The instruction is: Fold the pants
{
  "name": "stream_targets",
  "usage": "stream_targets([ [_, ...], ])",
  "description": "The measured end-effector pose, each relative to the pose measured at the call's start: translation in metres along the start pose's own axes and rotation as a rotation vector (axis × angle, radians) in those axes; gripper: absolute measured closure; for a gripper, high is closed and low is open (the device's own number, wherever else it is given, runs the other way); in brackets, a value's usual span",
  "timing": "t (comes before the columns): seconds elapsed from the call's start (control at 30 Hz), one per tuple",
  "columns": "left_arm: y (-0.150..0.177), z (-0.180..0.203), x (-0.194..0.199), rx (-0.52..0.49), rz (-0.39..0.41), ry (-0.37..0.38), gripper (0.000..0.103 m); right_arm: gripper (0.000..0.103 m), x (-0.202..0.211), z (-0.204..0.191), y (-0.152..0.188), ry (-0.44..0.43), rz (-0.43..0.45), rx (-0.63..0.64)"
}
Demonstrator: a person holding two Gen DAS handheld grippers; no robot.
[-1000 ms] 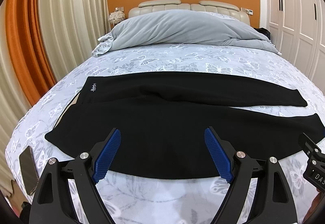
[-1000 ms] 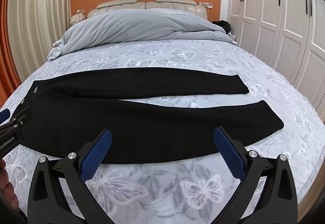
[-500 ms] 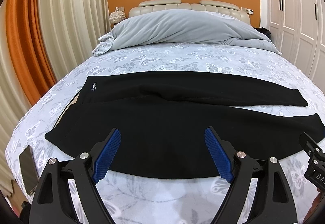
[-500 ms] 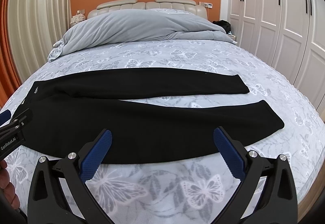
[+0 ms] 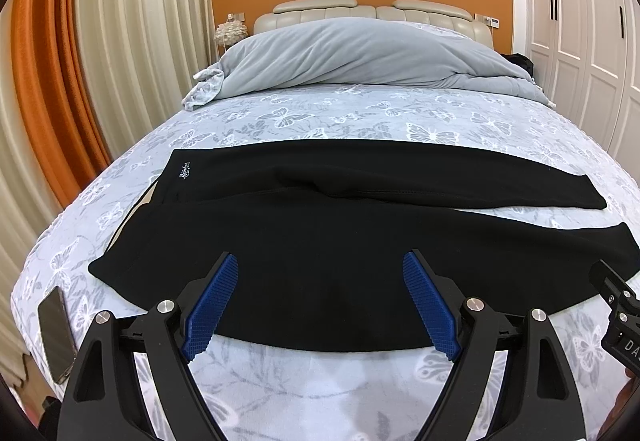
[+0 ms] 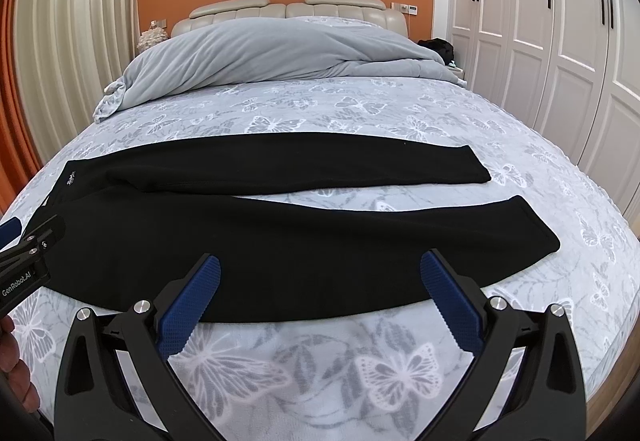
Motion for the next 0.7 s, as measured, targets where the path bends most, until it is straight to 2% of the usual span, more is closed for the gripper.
stream_targets([
  [0.43, -0.001, -0.004, -0.003, 0.005, -0.016, 0.011, 0.019, 0.005, -0.002, 0.004, 0.000, -0.005, -0.013, -0.003],
  [0.5, -0.005, -0.009, -0.005, 0.014, -0.042, 0.061, 0.014, 0.005, -0.006, 0.011, -0.004, -0.033, -0.036, -0.008],
  [0.6, -0.028, -0.029, -0.013, 0.046, -0.102, 0.227, 0.014, 0.005, -0.021, 0.039, -0.027, -0.170, -0.117, -0.064],
  [0.7, -0.065, -0.072, -0.034, 0.137, -0.144, 0.310, 0.012, 0.005, -0.040, 0.077, -0.054, -0.209, -0.168, -0.111],
])
Point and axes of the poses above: each gripper's, at about its wrist camera, not at the fingertips, and x roughly against the way its jaws point, z to its right, y to its underside, the point moved 5 cm from there along -x, roughly the way its jaws point, and after that the axes turned 10 degrees about -z, right-handed, at the moved point
